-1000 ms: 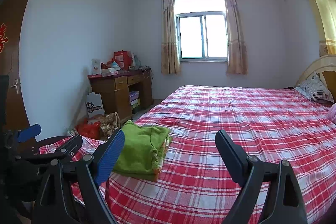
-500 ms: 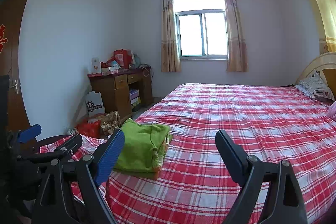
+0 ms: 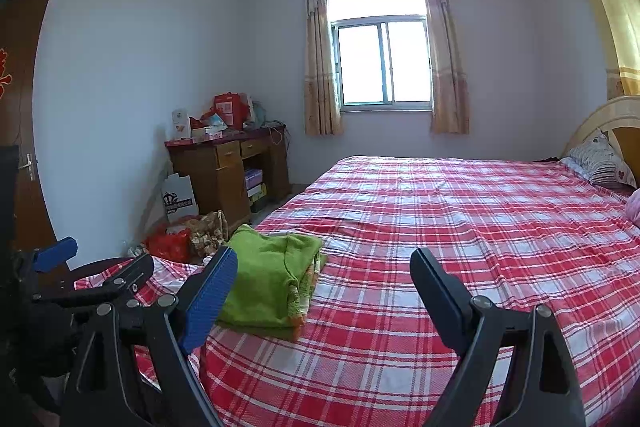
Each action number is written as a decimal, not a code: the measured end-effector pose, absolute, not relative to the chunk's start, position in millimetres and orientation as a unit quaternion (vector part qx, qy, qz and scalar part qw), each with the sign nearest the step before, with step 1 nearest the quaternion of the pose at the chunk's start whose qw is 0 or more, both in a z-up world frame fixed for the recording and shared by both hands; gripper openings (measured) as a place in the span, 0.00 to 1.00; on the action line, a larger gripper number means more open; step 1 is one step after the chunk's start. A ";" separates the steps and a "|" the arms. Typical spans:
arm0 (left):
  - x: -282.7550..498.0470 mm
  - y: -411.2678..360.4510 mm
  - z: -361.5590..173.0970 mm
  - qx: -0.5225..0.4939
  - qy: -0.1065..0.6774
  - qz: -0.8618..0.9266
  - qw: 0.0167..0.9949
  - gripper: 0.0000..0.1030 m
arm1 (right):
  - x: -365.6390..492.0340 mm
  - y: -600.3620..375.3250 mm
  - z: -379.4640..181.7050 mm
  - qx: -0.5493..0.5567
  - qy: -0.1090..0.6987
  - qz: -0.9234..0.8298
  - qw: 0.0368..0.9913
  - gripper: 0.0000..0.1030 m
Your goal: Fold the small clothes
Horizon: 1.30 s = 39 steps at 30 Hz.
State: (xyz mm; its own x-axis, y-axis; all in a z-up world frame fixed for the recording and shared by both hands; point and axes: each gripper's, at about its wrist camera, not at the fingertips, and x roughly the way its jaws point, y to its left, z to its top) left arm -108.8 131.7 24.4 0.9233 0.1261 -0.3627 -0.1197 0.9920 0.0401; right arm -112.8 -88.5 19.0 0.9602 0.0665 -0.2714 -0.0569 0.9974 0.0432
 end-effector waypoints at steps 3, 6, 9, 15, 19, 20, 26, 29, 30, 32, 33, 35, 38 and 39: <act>-107.4 131.9 23.6 0.004 0.186 0.061 0.981 1.00 | -111.9 -89.3 17.9 0.020 0.139 0.030 0.990 0.86; -104.3 132.0 23.1 0.000 0.190 0.060 0.980 1.00 | -112.1 -89.1 17.2 0.021 0.139 0.029 0.990 0.86; -103.3 131.2 22.3 -0.001 0.191 0.057 0.980 1.00 | -111.9 -88.8 17.0 0.020 0.139 0.029 0.990 0.86; -100.0 130.7 21.7 0.001 0.191 0.059 0.980 1.00 | -109.7 -91.3 15.2 0.022 0.142 0.028 0.989 0.86; -96.2 131.1 20.9 0.002 0.193 0.061 0.979 1.00 | -107.9 -93.9 13.6 0.025 0.142 0.025 0.989 0.86; -94.2 131.5 20.7 0.003 0.194 0.062 0.979 1.00 | -107.8 -94.5 13.6 0.026 0.141 0.024 0.989 0.86; -80.3 132.5 14.3 0.003 0.208 0.068 0.976 1.00 | -106.3 -96.1 12.3 0.024 0.131 0.018 0.991 0.86; -72.5 132.5 9.5 0.003 0.220 0.076 0.972 1.00 | -101.6 -96.4 10.0 0.022 0.136 0.016 0.990 0.86; -70.3 132.2 7.9 0.006 0.222 0.082 0.972 1.00 | -99.7 -96.3 8.7 0.023 0.139 0.016 0.990 0.86; -67.0 132.0 5.9 0.013 0.224 0.092 0.970 1.00 | -95.3 -96.9 5.7 0.024 0.146 0.015 0.989 0.86; -65.3 132.2 4.6 0.016 0.225 0.097 0.969 1.00 | -93.7 -97.1 4.7 0.025 0.149 0.015 0.988 0.86; -62.3 133.6 2.6 0.018 0.230 0.104 0.968 1.00 | -90.4 -97.3 3.0 0.027 0.153 0.015 0.988 0.86; -60.5 136.8 1.4 0.013 0.233 0.107 0.966 1.00 | -88.3 -96.8 1.1 0.026 0.156 0.015 0.987 0.86; -60.2 138.2 1.4 0.009 0.234 0.106 0.966 1.00 | -87.6 -96.8 0.4 0.026 0.157 0.015 0.987 0.86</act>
